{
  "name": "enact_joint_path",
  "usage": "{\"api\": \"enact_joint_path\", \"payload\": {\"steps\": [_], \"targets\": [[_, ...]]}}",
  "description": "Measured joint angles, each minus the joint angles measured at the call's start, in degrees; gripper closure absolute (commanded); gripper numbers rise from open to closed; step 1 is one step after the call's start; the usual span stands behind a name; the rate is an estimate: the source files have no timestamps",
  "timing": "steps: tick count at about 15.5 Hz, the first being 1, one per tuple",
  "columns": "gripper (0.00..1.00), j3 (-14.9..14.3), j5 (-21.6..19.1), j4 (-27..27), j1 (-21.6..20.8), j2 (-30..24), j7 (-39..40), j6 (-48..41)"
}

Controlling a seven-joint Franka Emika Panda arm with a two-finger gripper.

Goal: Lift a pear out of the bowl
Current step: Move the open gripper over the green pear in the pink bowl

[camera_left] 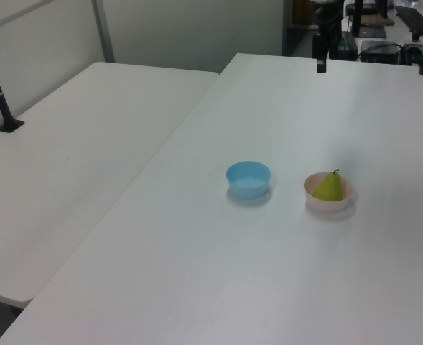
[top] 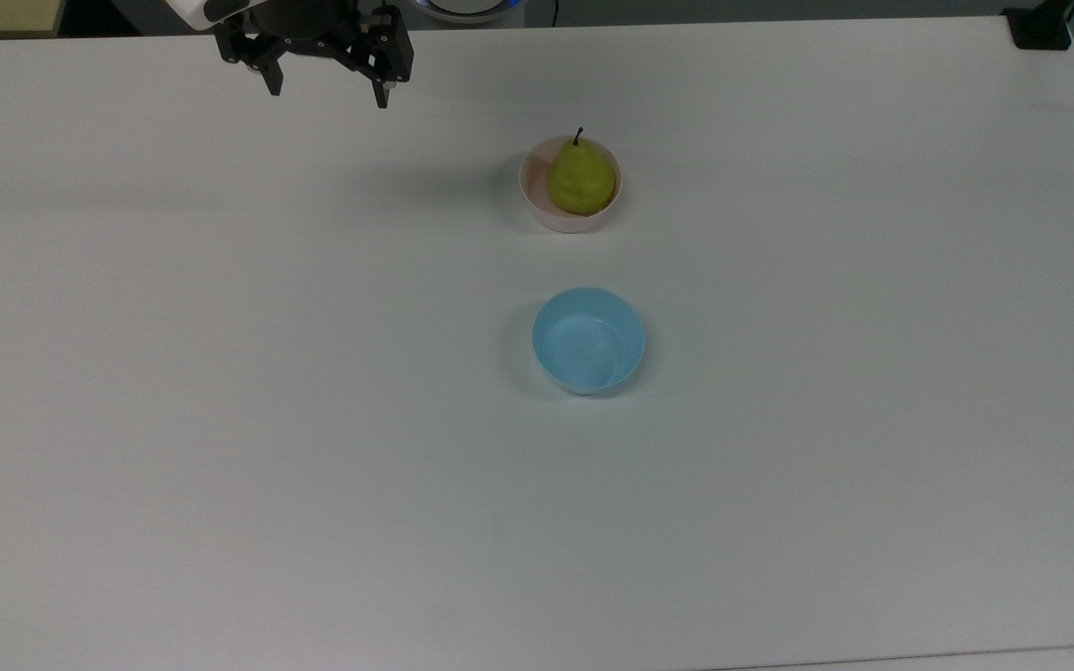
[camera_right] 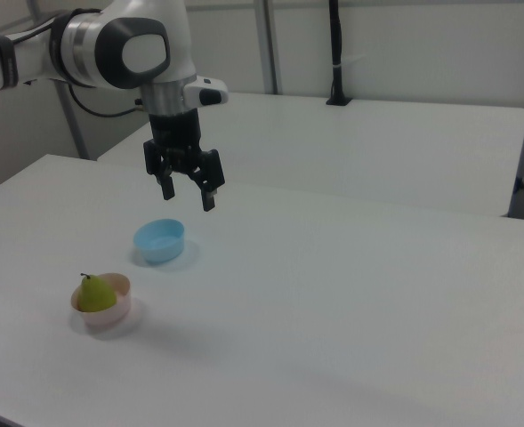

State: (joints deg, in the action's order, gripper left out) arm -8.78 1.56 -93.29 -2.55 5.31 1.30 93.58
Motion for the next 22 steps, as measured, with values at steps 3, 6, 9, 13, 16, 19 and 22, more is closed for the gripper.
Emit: {"api": "enact_joint_path", "payload": {"steps": [3,6,9,13,16,19,22], "targets": [[0.0,-0.15,0.0,0.04,0.0,-0.14,0.12,0.0],[0.0,-0.21,0.0,0.05,-0.02,-0.6,0.33,0.0],[0.0,-0.15,0.0,0.05,-0.85,-0.65,0.66,0.0],[0.0,-0.66,0.0,0.02,-8.2,-0.62,0.67,-0.26],[0.0,-1.0,-0.01,-0.08,-13.88,-0.46,0.62,-2.72],[0.0,-0.85,-0.03,-1.15,-18.02,0.51,0.58,-3.85],[0.0,1.64,-0.03,-4.21,-19.24,2.62,0.58,-3.86]]}}
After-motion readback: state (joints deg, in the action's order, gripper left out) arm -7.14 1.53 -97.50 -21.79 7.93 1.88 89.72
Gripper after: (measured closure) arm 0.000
